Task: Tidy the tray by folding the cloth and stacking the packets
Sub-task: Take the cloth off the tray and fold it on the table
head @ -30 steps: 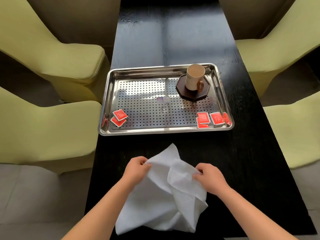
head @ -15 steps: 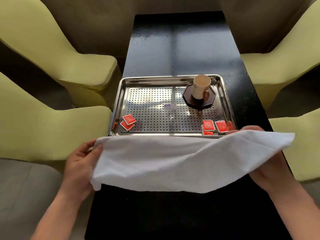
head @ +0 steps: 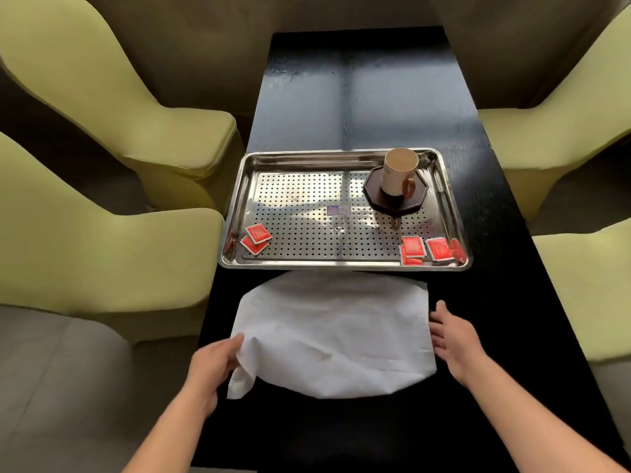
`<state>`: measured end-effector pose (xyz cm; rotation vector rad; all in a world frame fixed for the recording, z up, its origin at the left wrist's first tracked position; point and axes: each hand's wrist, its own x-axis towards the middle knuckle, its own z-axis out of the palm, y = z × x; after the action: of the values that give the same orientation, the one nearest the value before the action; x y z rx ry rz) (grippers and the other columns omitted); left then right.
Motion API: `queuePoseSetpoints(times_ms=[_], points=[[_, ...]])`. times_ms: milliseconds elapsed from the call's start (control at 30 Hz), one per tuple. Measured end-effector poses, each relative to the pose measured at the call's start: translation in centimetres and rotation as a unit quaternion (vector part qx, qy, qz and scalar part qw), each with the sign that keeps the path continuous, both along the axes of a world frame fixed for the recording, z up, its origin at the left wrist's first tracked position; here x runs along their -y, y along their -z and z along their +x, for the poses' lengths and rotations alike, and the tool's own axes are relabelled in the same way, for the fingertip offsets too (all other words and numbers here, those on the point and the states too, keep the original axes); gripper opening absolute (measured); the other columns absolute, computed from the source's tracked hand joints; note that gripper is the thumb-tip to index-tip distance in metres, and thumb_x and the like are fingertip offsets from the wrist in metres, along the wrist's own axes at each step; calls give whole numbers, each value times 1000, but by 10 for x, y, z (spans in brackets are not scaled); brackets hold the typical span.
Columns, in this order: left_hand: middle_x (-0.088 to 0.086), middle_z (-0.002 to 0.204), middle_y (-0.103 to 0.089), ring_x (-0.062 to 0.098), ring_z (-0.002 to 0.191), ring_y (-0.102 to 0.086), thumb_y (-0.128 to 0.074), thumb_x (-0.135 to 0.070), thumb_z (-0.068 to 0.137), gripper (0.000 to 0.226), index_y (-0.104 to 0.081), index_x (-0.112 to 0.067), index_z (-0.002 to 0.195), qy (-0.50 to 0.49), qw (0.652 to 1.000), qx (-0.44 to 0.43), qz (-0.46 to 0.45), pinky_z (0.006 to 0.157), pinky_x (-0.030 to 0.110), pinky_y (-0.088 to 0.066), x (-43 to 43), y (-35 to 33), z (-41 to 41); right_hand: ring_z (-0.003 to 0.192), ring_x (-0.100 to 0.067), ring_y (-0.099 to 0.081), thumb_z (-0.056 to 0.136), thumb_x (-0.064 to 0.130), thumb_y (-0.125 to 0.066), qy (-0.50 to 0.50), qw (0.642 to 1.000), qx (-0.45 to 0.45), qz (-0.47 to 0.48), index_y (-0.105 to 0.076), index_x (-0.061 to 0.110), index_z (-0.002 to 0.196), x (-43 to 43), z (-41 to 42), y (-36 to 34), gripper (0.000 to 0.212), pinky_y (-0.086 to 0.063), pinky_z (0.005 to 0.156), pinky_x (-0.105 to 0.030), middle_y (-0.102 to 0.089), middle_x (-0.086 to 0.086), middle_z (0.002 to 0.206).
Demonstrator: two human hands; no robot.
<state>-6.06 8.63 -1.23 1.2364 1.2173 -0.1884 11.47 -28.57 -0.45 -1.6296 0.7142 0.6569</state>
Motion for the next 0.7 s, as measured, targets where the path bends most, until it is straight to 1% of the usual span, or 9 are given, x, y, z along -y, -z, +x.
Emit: queuePoseSetpoints(times_ms=[67,133,200,267,333,433,567,633,700], points=[[10,101,-73,25,97,-67,-74,-51,80,53,-72,-3,100,46,999,-19,-9,83,36,-45,3,6,-23,88,-29,-74,95,44,-61,-19,1000,7,-22,-72,10,100,13,-19,11,36,-56,70,-38,-79,-9,91],[10,105,-74,27,101,-68,-75,-52,78,46,-75,-11,97,101,994,-9,-31,91,39,-46,4,6,-38,91,-30,-74,90,31,-71,-34,999,7,-30,-73,7,103,24,-36,18,28,-57,78,-39,-79,-10,93],[10,102,-76,29,94,-73,-80,-38,78,27,-79,-16,94,137,989,20,-42,90,44,-53,7,6,-42,95,-27,-72,85,21,-77,-60,997,4,-40,-73,8,104,33,-48,22,23,-55,82,-39,-79,-8,93],[8,98,-78,26,89,-75,-77,-19,84,10,-79,-19,94,148,988,28,13,86,46,-56,12,7,-39,94,-25,-72,81,10,-79,-105,993,19,-55,-74,12,99,36,-54,25,19,-55,81,-39,-79,-4,89],[7,93,-79,23,83,-76,-69,-14,91,9,-78,-17,93,140,988,19,57,77,42,-57,16,9,-32,87,-25,-73,79,4,-78,-144,983,57,-97,-75,13,90,34,-56,24,15,-57,80,-41,-78,-7,86],[13,90,-77,32,85,-74,-62,-15,96,14,-73,-8,93,109,991,23,71,75,45,-56,15,4,-22,80,-27,-71,86,10,-72,-163,970,124,-130,-70,18,82,26,-42,9,9,-56,70,-38,-75,-7,78],[13,96,-77,33,89,-73,-57,-15,99,16,-72,-10,102,69,995,63,40,72,43,-55,7,-5,-23,70,-17,-66,90,32,-66,-109,962,204,-145,-68,29,79,22,-13,-16,12,-52,56,-37,-71,2,75],[15,98,-77,38,91,-73,-56,-16,100,17,-70,-9,106,59,996,60,21,77,51,-58,10,-6,-27,77,-20,-69,91,38,-64,-61,973,188,-118,-71,29,83,24,-8,-19,14,-58,60,-41,-73,2,80],[18,95,-76,40,88,-73,-55,-16,100,17,-68,-6,105,53,998,30,17,79,55,-58,18,-3,-30,84,-27,-72,93,42,-64,-19,992,112,-63,-74,19,91,29,-14,-8,25,-60,74,-47,-77,-4,90]])
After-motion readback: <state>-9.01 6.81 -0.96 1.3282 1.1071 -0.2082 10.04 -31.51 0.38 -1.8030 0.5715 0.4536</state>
